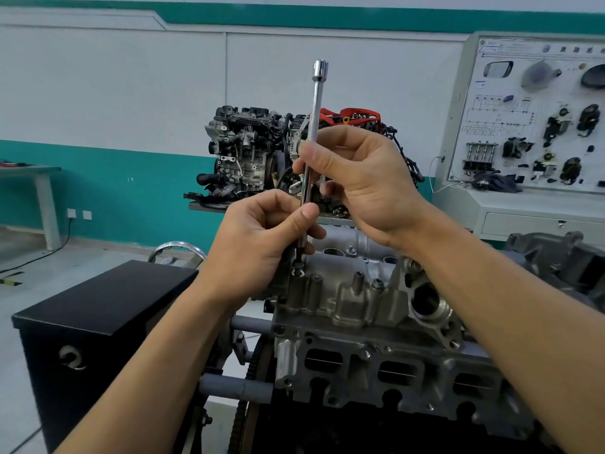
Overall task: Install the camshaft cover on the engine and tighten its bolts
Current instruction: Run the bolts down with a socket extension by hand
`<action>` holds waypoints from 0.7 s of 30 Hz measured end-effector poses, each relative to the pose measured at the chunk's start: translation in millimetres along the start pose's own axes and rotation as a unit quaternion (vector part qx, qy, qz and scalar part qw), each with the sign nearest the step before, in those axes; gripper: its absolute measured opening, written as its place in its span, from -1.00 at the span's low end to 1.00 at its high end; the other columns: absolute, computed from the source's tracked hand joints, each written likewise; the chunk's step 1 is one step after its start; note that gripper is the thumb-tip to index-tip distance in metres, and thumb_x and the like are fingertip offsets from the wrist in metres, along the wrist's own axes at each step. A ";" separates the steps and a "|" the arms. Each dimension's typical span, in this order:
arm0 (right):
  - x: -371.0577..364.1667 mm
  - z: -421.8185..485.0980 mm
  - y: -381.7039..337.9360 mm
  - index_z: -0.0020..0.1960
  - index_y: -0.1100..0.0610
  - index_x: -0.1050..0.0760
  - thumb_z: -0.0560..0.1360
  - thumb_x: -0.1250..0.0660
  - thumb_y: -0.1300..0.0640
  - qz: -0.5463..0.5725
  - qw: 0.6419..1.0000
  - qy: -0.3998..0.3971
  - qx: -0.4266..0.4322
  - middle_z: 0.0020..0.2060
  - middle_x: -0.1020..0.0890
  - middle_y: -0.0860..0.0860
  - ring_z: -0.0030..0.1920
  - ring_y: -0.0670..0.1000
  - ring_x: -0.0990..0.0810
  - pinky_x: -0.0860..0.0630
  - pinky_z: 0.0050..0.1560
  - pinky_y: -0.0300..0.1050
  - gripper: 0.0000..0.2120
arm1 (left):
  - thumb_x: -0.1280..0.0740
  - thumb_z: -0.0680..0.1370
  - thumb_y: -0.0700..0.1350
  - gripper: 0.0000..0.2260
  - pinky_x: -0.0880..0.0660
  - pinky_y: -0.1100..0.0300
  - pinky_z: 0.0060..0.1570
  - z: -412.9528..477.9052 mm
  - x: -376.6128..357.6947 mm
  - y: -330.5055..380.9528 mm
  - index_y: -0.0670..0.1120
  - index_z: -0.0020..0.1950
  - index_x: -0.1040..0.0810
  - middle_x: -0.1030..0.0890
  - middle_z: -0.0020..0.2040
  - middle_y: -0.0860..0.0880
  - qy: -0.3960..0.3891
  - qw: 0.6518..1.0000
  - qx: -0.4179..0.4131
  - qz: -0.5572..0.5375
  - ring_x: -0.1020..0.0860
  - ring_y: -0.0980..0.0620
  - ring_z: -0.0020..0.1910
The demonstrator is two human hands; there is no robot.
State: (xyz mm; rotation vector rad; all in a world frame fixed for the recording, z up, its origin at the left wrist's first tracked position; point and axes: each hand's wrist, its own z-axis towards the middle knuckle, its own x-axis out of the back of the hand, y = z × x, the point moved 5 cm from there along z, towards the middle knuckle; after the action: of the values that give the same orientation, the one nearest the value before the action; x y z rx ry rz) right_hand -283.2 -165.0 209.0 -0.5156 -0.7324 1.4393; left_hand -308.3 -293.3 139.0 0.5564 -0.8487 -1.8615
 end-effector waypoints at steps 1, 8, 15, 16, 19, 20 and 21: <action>0.3 0.3 0.5 0.00 0.19 -0.58 0.44 -0.43 0.10 -0.002 1.000 0.001 -0.002 -0.25 -0.68 0.03 -0.22 -0.03 -0.57 -0.36 -0.27 -0.15 -0.80 | -0.38 0.50 -0.01 -0.75 -0.57 0.24 -0.30 -0.2 -0.2 0.6 -0.21 -0.10 -0.59 -0.72 -0.20 -0.12 -0.008 1.000 0.000 0.010 -0.62 0.06 -0.34; -4.8 1.5 3.8 0.03 0.09 -0.58 0.68 -0.15 0.16 -0.025 0.998 -0.045 -0.026 -0.20 -0.67 -0.04 -0.18 -0.08 -0.57 -0.38 -0.21 -0.15 -0.77 | -0.22 0.61 0.05 -0.72 -0.55 0.18 -0.25 -1.9 -0.1 0.5 -0.06 0.01 -0.68 -0.73 -0.12 -0.11 -0.035 0.999 0.039 0.000 -0.62 0.04 -0.25; 1.5 2.3 3.0 -0.08 0.11 -0.55 0.44 -0.43 0.09 0.009 1.000 -0.002 -0.005 -0.27 -0.59 -0.06 -0.25 -0.10 -0.49 -0.39 -0.25 -0.17 -0.87 | -0.40 0.48 0.02 -0.73 -0.52 0.30 -0.35 -0.3 -1.7 1.5 -0.20 -0.10 -0.61 -0.72 -0.22 -0.08 0.010 1.000 0.008 0.024 -0.60 0.11 -0.37; 1.1 2.3 4.0 -0.03 0.11 -0.56 0.51 -0.38 0.08 0.002 1.000 -0.009 -0.011 -0.23 -0.61 -0.06 -0.20 -0.09 -0.51 -0.40 -0.22 -0.15 -0.90 | -0.37 0.50 0.02 -0.74 -0.52 0.30 -0.35 0.0 -2.2 1.4 -0.20 -0.10 -0.63 -0.72 -0.22 -0.08 0.004 0.999 0.008 0.031 -0.60 0.12 -0.36; -2.7 1.5 5.3 0.09 0.08 -0.57 0.66 -0.18 0.08 -0.011 0.999 -0.036 -0.037 -0.05 -0.67 -0.02 -0.07 -0.08 -0.56 -0.41 -0.11 -0.08 -0.80 | -0.29 0.54 0.05 -0.72 -0.54 0.28 -0.32 0.1 -2.1 0.4 -0.13 -0.05 -0.66 -0.72 -0.18 -0.09 -0.020 0.999 0.029 0.026 -0.61 0.10 -0.31; -3.5 1.1 4.9 0.10 0.09 -0.57 0.67 -0.15 0.10 -0.012 0.998 -0.038 -0.042 -0.05 -0.68 -0.01 -0.07 -0.08 -0.58 -0.41 -0.10 -0.07 -0.78 | -0.26 0.54 0.06 -0.70 -0.55 0.28 -0.30 0.1 -2.1 0.4 -0.13 -0.03 -0.66 -0.72 -0.17 -0.10 -0.028 0.999 0.035 0.023 -0.61 0.09 -0.30; -3.8 0.7 4.3 0.10 0.11 -0.56 0.68 -0.13 0.13 -0.013 0.998 -0.039 -0.044 -0.08 -0.69 0.01 -0.09 -0.07 -0.59 -0.42 -0.11 -0.09 -0.77 | -0.25 0.55 0.06 -0.69 -0.55 0.27 -0.28 0.4 -2.4 0.6 -0.13 -0.02 -0.66 -0.72 -0.16 -0.11 -0.035 0.998 0.038 0.022 -0.61 0.08 -0.28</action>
State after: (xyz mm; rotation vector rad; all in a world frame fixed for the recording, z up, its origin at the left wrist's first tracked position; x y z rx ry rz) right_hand -286.7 -168.4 205.9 -0.5193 -0.8648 1.4142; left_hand -307.2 -291.1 139.8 0.5182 -0.9739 -1.8224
